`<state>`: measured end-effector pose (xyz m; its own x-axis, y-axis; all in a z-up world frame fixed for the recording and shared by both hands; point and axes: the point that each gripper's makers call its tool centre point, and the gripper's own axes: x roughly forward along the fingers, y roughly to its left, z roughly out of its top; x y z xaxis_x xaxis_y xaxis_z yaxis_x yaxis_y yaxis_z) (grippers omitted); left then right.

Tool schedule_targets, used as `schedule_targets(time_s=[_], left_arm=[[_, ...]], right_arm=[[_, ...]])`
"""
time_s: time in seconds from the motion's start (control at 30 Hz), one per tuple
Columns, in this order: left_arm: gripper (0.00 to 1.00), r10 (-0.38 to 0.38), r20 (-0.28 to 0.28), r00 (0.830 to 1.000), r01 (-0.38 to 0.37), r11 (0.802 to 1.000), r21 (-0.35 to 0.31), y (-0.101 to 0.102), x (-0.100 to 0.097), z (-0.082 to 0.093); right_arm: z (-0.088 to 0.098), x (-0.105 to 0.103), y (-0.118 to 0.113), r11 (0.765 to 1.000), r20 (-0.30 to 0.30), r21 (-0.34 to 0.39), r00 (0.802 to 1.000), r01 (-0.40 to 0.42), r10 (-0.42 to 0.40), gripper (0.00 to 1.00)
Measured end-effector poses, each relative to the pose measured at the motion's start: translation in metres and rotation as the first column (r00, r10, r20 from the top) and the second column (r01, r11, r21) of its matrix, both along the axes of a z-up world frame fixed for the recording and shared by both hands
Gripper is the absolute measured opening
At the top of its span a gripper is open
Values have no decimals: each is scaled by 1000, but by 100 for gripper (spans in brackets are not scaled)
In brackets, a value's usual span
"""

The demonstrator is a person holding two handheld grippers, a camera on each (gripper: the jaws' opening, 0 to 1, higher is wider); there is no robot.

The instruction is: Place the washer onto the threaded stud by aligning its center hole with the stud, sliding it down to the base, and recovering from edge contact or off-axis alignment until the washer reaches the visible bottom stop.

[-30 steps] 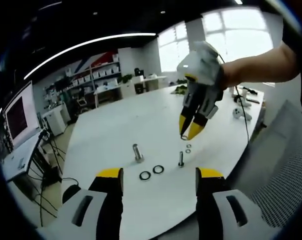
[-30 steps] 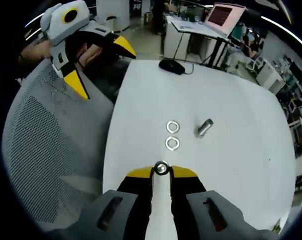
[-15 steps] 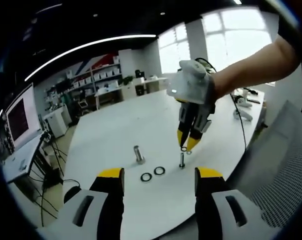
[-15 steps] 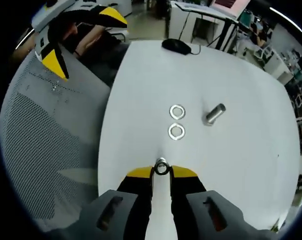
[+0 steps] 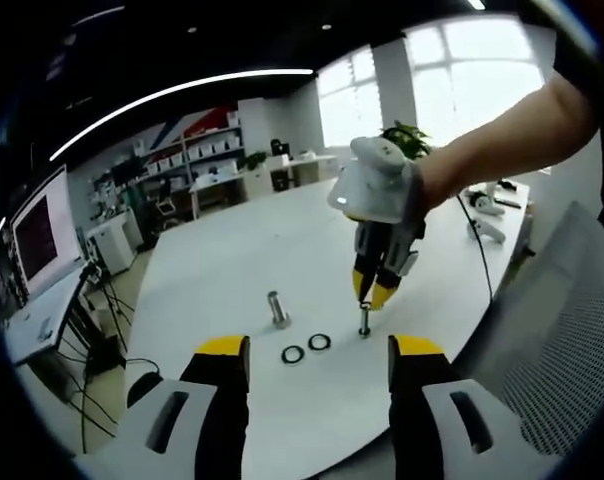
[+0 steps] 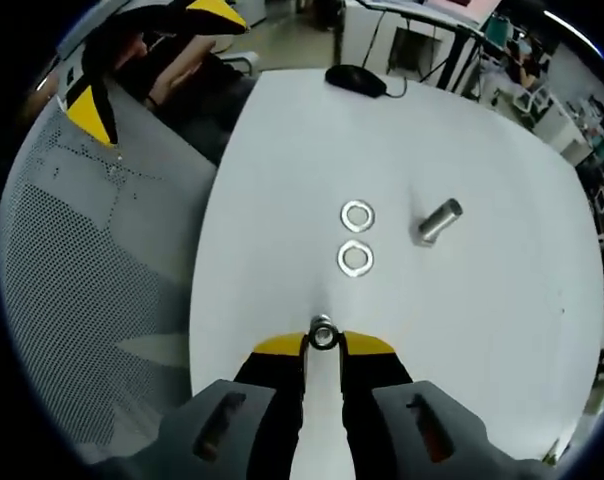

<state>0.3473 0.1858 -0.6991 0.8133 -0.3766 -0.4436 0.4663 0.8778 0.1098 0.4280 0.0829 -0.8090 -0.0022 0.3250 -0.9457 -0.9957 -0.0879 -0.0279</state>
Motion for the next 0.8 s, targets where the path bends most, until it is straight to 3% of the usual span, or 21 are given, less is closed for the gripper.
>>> schedule_targets(time_s=[0.8], left_arm=[[54, 0, -13, 1000, 0, 1000, -4, -1, 1, -2]], right_arm=[[-2, 2, 0, 1000, 4, -14, 1000, -18, 18, 13]])
